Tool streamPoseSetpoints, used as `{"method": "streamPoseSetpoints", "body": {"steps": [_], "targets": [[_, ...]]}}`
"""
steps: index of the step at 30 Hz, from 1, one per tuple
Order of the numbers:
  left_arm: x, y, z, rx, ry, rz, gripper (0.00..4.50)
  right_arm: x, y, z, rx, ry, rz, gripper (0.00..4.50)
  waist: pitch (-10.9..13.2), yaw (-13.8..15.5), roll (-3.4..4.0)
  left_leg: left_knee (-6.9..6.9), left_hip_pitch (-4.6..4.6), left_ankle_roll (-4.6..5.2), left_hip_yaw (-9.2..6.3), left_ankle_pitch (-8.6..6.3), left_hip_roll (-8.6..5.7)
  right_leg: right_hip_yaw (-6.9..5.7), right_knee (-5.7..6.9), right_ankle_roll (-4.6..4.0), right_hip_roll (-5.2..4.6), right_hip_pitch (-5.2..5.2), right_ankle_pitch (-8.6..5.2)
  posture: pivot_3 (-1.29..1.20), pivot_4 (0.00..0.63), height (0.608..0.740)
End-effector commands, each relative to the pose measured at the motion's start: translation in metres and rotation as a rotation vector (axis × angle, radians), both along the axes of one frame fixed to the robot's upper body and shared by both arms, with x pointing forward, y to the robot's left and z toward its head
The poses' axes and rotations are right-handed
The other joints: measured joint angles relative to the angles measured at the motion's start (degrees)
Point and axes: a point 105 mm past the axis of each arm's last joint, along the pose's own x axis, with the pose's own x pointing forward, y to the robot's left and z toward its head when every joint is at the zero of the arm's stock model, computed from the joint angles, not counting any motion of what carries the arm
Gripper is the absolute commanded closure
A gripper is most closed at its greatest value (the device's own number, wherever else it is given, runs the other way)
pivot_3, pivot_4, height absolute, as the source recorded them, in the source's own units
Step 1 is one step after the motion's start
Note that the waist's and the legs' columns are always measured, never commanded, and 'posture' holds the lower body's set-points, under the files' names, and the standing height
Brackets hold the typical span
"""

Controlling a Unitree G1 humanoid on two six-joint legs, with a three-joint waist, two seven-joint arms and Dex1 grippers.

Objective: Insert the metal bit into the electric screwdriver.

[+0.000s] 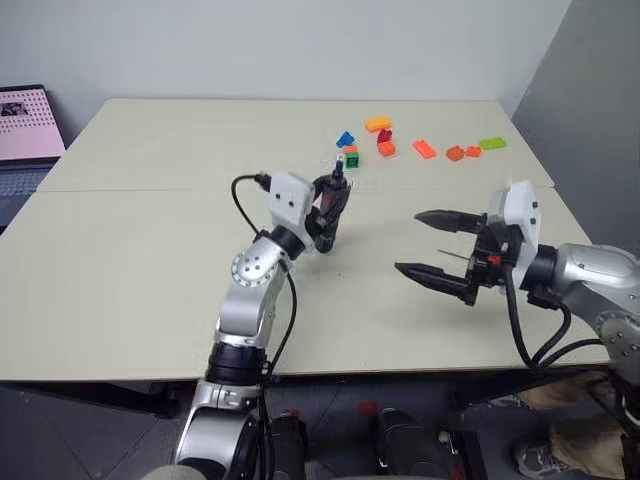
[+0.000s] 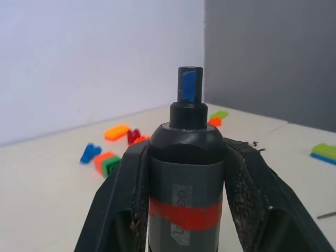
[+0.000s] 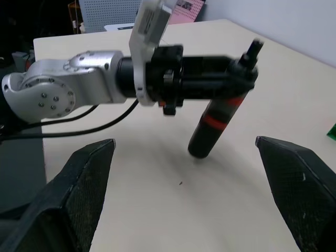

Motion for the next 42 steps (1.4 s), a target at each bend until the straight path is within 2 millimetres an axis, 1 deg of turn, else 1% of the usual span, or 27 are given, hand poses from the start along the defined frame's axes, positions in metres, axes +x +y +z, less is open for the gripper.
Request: {"method": "streamPoseSetpoints", "body": {"steps": [1, 4, 9, 12, 16, 18, 21, 25, 27, 31, 35, 39, 42], "targets": [[-0.008, 0.002, 0.009, 0.003, -0.076, 0.020, 2.84, -0.001, 0.002, 0.010, 0.007, -0.052, 0.011, 0.00, 0.0, 0.0, 0.00, 0.00, 0.01, 0.00, 0.00, 0.00, 0.00, 0.00, 0.00, 0.00, 0.00, 0.01, 0.00, 0.00, 0.150, 0.740], [-0.011, 0.005, 0.007, 0.027, -0.094, 0.024, 2.84, -0.001, 0.002, 0.009, -0.004, -0.050, 0.016, 0.00, 0.0, 0.0, 0.00, 0.00, 0.02, 0.00, 0.01, 0.00, 0.00, 0.01, 0.00, -0.01, 0.00, 0.01, 0.00, 0.00, 0.150, 0.740], [-0.014, 0.015, 0.000, 0.013, -0.064, 0.063, 2.84, 0.000, 0.000, 0.007, -0.023, -0.050, 0.008, 0.00, 0.0, -0.2, 0.01, 0.00, 0.04, 0.00, 0.01, 0.00, 0.00, 0.01, 0.01, -0.01, 0.00, 0.01, 0.00, 0.00, 0.150, 0.740], [-0.017, 0.028, -0.006, 0.002, -0.041, 0.110, 2.85, 0.003, -0.004, 0.003, -0.048, -0.044, -0.009, 0.00, 0.0, -0.2, 0.02, -0.01, 0.06, 0.00, 0.02, 0.00, 0.01, 0.02, 0.02, -0.02, 0.00, 0.01, 0.00, 0.00, 0.150, 0.740], [-0.018, 0.036, -0.007, 0.001, -0.034, 0.140, 2.85, 0.009, -0.015, -0.002, -0.090, -0.034, -0.048, 0.00, 0.0, -0.2, 0.02, -0.01, 0.07, 0.00, 0.03, 0.00, 0.01, 0.02, 0.02, -0.05, 0.00, 0.01, 0.00, 0.00, 0.150, 0.740], [-0.019, 0.038, -0.008, -0.002, -0.030, 0.146, 2.85, 0.015, -0.021, -0.004, -0.119, -0.039, -0.073, 0.00, 0.0, -0.3, 0.02, 0.00, 0.11, 0.00, 0.04, 0.00, 0.01, 0.04, 0.01, -0.29, 0.00, 0.03, -0.10, 0.00, 0.150, 0.740], [-0.020, 0.037, -0.010, 0.001, -0.022, 0.150, 2.85, 0.028, -0.035, -0.008, -0.176, -0.033, -0.138, 0.00, 0.0, -0.4, 0.04, -0.01, 0.18, 0.00, 0.08, 0.00, 0.02, 0.08, 0.01, -0.33, 0.01, 0.06, -0.11, 0.00, 0.150, 0.740], [-0.022, 0.030, -0.012, -0.003, -0.019, 0.143, 2.85, 0.062, -0.079, -0.033, -0.421, 0.090, -0.264, 0.00, -0.1, -0.5, 0.08, -0.01, 0.26, 0.00, 0.18, 0.00, 0.01, 0.18, 0.00, -0.33, 0.00, 0.08, -0.11, 0.00, 0.150, 0.740], [-0.022, 0.028, -0.012, -0.006, -0.020, 0.141, 2.85, 0.070, -0.088, -0.040, -0.467, 0.137, -0.257, 0.00, -0.1, -0.6, 0.07, -0.01, 0.33, 0.00, 0.21, 0.00, 0.01, 0.19, -0.04, -0.36, 0.00, 0.12, -0.09, 0.00, 0.150, 0.740], [-0.021, 0.026, -0.012, -0.017, -0.025, 0.144, 2.85, 0.087, -0.109, -0.065, -0.575, 0.253, -0.241, 0.00, -0.1, -0.9, 0.08, -0.15, 0.39, 0.00, 0.23, 0.00, 0.02, 0.22, -0.07, -0.39, 0.02, 0.14, -0.11, 0.00, 0.150, 0.740], [-0.019, 0.027, -0.012, -0.028, -0.031, 0.165, 2.86, 0.101, -0.113, -0.083, -0.637, 0.328, -0.210, 0.00, -0.1, -1.2, 0.09, -0.12, 0.37, 0.00, 0.25, 0.00, 0.01, 0.23, -0.09, -0.35, 0.02, 0.14, -0.09, 0.00, 0.150, 0.740], [-0.018, 0.027, -0.012, -0.032, -0.034, 0.175, 2.86, 0.113, -0.115, -0.096, -0.687, 0.380, -0.207, 0.00, -0.1, -1.5, 0.09, -0.13, 0.38, 0.00, 0.25, 0.00, 0.01, 0.24, -0.06, -0.14, 0.02, 0.14, 0.04, 0.00, 0.150, 0.740], [-0.019, 0.028, -0.013, -0.035, -0.038, 0.180, 2.86, 0.118, -0.110, -0.102, -0.691, 0.436, -0.184, 0.00, -0.1, -1.6, 0.10, -0.12, 0.38, 0.00, 0.23, 0.00, 0.00, 0.23, -0.05, -0.14, 0.02, 0.14, 0.04, 0.00, 0.150, 0.740]]}}
